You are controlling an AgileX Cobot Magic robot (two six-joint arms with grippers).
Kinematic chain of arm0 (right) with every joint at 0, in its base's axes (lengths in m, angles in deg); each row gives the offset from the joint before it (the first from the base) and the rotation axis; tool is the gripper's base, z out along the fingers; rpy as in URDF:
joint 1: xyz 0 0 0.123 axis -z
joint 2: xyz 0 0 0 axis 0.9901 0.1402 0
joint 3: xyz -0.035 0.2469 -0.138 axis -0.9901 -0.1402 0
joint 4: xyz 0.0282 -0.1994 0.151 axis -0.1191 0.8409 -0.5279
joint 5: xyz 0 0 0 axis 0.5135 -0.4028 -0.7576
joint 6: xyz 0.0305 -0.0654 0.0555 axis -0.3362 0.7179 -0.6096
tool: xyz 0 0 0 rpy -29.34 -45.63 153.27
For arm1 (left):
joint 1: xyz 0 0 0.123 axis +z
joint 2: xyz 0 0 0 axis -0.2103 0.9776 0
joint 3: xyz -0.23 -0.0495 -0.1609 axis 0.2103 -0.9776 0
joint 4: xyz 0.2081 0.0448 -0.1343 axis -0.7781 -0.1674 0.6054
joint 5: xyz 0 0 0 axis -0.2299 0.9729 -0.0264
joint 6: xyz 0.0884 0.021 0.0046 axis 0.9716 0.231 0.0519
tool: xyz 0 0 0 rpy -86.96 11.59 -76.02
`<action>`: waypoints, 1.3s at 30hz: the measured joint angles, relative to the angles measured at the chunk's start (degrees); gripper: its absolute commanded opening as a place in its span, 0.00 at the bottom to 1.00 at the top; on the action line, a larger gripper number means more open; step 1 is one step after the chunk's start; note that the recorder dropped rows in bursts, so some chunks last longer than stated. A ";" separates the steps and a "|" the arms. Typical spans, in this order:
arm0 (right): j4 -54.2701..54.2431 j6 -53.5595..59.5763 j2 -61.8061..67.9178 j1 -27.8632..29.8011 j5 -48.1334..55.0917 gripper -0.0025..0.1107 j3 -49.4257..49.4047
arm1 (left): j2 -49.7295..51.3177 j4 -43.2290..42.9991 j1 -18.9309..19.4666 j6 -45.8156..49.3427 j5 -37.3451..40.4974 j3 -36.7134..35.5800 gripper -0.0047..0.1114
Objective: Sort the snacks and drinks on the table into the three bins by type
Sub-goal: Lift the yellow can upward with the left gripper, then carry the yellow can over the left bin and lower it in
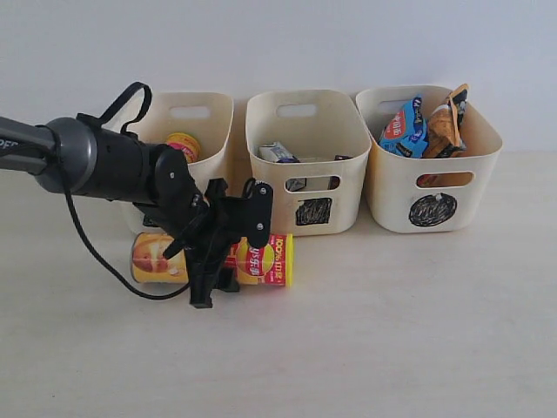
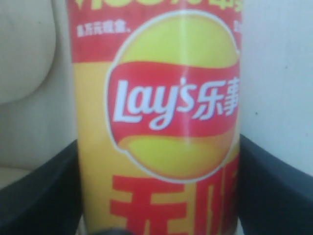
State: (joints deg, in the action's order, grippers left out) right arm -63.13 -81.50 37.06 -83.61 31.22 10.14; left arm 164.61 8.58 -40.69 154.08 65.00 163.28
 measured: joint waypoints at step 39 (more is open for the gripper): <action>0.00 0.00 0.00 0.00 0.00 0.02 0.00 | -25.33 -2.97 7.92 -57.43 -23.99 -0.03 0.07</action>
State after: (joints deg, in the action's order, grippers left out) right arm -63.13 -81.50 37.06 -83.61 31.22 10.14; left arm 139.28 5.61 -32.77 96.64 41.01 163.25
